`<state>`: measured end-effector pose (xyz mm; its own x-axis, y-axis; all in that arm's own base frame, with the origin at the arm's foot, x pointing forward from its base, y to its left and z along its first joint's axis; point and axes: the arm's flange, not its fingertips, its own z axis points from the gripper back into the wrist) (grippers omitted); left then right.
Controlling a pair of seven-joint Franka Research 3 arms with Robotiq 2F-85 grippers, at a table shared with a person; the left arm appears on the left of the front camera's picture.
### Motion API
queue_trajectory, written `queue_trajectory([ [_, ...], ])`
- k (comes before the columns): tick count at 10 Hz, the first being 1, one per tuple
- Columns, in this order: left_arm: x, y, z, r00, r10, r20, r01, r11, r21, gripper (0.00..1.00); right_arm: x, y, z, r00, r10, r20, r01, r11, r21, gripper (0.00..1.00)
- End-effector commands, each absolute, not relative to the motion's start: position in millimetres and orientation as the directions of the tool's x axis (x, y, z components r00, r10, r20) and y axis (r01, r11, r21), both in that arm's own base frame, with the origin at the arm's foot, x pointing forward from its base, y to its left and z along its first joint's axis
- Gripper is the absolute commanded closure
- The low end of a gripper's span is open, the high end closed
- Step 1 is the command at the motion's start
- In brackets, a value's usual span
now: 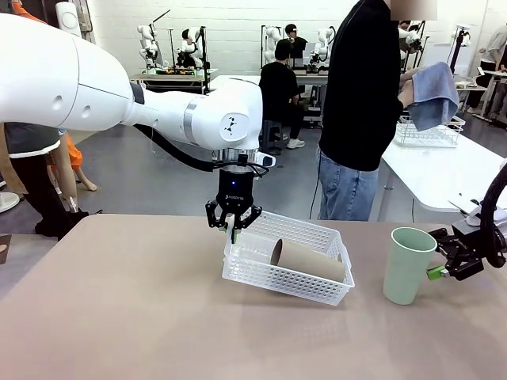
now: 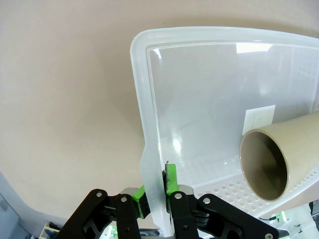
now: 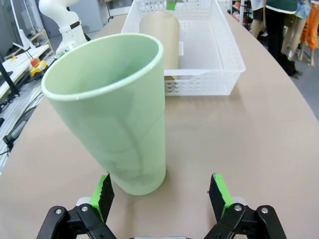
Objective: Clean and organize the cups into the basket.
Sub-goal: Pick up the Reusable plastic cup from the right side of the table and stack it inside the Organizing basket in the center of the table.
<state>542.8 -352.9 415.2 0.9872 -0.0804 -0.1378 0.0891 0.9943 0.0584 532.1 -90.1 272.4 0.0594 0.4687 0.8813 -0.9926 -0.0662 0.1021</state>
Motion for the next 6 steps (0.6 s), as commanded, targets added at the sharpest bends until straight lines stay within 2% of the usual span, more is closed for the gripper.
queue_trajectory([
  [1,542.1,-351.9,416.3,0.987,-0.080,-0.137,0.089,0.994,0.059,1.00,527.5,-84.3,274.8,0.028,0.456,0.890,-0.993,-0.093,0.078,0.00],
  [6,542.1,-351.9,416.3,0.987,-0.080,-0.137,0.089,0.994,0.059,1.00,529.6,-72.0,274.4,0.034,0.466,0.884,-0.987,-0.122,0.102,0.00],
])
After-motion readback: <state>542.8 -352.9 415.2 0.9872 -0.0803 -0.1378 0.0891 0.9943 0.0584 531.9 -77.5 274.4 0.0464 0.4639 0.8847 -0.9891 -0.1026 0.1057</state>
